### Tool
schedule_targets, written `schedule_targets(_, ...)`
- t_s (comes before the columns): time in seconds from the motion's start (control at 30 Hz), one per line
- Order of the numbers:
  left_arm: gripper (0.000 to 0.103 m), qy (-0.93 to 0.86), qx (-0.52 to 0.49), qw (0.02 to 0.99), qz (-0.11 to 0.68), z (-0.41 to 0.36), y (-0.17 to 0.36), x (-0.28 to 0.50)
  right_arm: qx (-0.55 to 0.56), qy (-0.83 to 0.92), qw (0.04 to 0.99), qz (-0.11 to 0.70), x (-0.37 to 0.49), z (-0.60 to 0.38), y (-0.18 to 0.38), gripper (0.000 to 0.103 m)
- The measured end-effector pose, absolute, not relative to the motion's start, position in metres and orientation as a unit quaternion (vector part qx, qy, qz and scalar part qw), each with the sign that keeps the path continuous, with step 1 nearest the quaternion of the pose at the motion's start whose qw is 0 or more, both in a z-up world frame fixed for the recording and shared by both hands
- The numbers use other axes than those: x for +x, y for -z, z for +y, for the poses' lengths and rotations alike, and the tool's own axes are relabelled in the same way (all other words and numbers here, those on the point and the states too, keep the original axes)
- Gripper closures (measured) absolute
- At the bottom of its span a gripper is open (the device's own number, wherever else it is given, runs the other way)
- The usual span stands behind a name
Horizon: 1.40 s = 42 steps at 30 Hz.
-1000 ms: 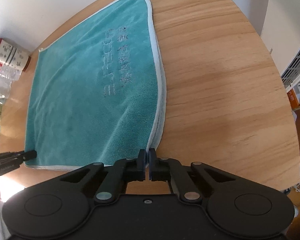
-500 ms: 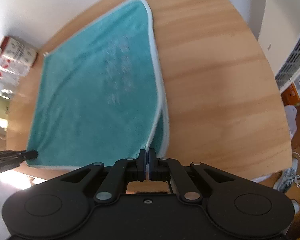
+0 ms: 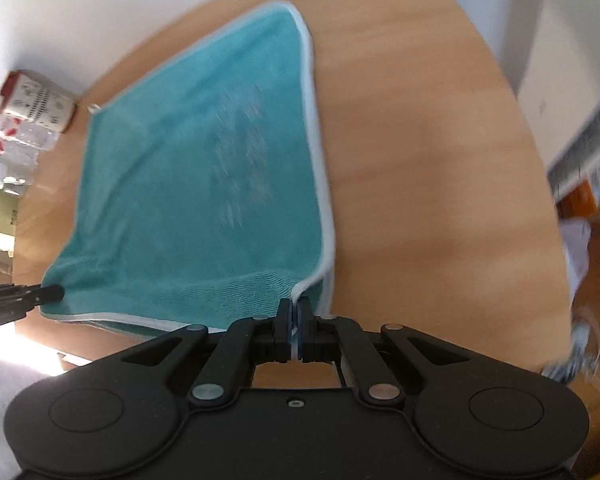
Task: Fold towel
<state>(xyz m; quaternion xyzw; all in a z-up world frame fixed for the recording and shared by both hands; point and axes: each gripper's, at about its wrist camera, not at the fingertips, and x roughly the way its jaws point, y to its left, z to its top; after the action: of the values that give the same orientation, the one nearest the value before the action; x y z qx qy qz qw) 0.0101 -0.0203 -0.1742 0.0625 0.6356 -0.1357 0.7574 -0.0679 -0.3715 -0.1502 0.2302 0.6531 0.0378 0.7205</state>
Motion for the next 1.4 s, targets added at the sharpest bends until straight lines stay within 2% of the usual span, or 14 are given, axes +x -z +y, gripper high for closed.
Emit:
schedule_targets(0.17,0.092,0.140,0.087,0.743,0.649,-0.028,0.189,0.004,0.250,-0.022,0.704,0.664,-0.084,-0.368,0.170,0.101)
schedule_targets(0.3,0.091,0.145,0.091,0.736,0.655,-0.027,0.195,0.005,0.251,-0.009,0.717,0.650,-0.087,-0.364,0.175,0.096)
schedule_targets(0.37,0.091,0.150,0.091,0.734,0.656,-0.027,0.195,0.004,0.261,-0.008,0.714,0.649,-0.089,-0.362,0.175,0.085)
schedule_targets(0.4,0.091,0.153,0.091,0.732,0.657,-0.027,0.195,0.005,0.274,-0.005,0.711,0.648,-0.092,-0.364,0.175,0.075)
schedule_targets(0.43,0.091,0.154,0.091,0.731,0.658,-0.027,0.195,0.005,0.286,-0.002,0.708,0.646,-0.095,-0.365,0.174,0.070)
schedule_targets(0.6,0.091,0.176,0.089,0.725,0.660,-0.027,0.194,0.008,0.377,0.007,0.672,0.637,-0.111,-0.371,0.180,0.069)
schedule_targets(0.93,0.091,0.221,0.076,0.714,0.660,-0.022,0.176,0.017,0.458,0.022,0.653,0.603,-0.114,-0.338,0.192,0.065)
schedule_targets(1.4,0.091,0.261,0.110,0.713,0.641,-0.006,0.167,0.012,0.542,0.112,0.673,0.490,-0.134,-0.327,0.193,0.069)
